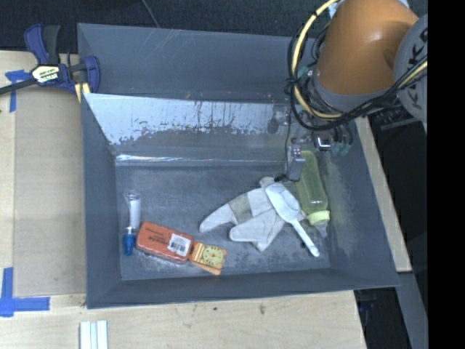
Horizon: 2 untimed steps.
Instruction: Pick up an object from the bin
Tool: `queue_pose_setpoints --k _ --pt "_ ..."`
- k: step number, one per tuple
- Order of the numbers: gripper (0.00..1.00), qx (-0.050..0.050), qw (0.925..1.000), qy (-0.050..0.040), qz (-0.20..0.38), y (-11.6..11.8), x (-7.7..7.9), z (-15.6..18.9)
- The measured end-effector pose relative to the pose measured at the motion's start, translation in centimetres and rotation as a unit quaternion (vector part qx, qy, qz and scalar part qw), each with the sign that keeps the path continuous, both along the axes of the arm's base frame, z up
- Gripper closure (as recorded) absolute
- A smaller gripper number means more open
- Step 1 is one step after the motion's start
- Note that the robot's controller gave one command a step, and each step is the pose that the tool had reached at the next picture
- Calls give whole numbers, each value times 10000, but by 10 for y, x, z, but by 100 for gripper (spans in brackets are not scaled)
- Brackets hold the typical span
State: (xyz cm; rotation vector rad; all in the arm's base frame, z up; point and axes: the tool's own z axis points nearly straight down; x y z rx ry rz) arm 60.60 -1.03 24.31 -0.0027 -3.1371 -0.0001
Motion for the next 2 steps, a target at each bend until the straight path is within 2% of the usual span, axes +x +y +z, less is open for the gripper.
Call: queue_pose_setpoints --k 1,2 --pt "0 0 10000 -45 0 0 1 5" --pt "0 -2 9969 -51 784 11 2 -41"
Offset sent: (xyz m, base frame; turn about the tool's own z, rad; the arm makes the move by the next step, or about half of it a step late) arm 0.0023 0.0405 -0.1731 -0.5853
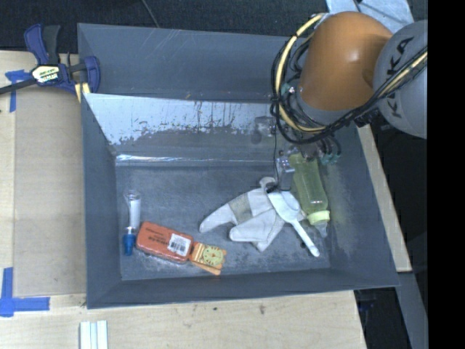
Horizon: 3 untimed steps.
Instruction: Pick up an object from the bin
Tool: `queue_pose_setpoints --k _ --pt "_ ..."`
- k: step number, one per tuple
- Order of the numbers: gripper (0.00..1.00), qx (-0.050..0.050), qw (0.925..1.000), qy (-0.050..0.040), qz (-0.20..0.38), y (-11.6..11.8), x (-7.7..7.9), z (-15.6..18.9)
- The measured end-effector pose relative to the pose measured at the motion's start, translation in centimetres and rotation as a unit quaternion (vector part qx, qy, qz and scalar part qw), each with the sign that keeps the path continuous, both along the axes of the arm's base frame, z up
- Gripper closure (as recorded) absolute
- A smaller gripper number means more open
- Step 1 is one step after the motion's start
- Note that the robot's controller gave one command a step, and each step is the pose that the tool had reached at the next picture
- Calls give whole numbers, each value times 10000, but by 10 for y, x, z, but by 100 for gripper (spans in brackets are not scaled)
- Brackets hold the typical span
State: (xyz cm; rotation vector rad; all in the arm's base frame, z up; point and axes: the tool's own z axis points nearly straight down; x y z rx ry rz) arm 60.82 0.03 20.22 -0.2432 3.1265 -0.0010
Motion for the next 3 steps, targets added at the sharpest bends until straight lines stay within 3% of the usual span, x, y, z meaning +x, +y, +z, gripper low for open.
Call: queue_pose_setpoints --k 1,2,3 --pt "0 -5 9841 16 1776 17 -3 -30" --pt "0 -1 9782 35 2076 -5 2 -77" --pt "0 -17 9524 -7 3048 2 1 -115"
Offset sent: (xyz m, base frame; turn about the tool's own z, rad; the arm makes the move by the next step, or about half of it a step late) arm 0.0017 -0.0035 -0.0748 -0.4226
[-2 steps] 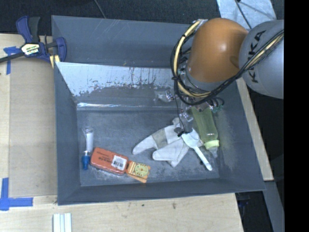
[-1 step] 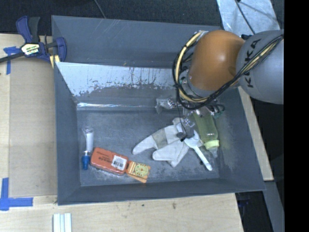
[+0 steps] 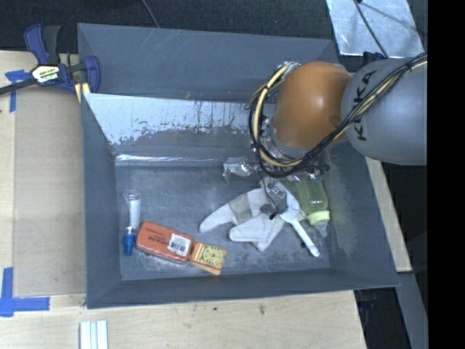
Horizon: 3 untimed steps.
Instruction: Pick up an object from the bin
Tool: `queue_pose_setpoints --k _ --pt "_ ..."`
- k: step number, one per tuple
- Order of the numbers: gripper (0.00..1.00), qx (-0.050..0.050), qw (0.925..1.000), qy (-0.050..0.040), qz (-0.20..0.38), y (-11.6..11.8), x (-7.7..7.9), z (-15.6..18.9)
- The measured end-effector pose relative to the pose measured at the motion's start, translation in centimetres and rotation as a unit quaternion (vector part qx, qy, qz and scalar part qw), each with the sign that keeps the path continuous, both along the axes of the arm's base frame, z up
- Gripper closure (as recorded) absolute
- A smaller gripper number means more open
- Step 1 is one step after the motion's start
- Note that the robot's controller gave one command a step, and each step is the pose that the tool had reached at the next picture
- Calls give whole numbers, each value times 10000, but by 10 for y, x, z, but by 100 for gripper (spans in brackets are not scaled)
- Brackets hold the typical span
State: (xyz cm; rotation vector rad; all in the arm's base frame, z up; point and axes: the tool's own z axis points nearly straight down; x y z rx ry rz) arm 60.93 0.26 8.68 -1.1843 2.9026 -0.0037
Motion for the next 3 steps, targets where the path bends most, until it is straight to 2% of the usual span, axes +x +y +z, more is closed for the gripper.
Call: queue_pose_setpoints --k 1,3 --pt "100 4 9993 11 375 -12 -3 -15" --pt "100 7 9993 18 373 -12 -4 -11"
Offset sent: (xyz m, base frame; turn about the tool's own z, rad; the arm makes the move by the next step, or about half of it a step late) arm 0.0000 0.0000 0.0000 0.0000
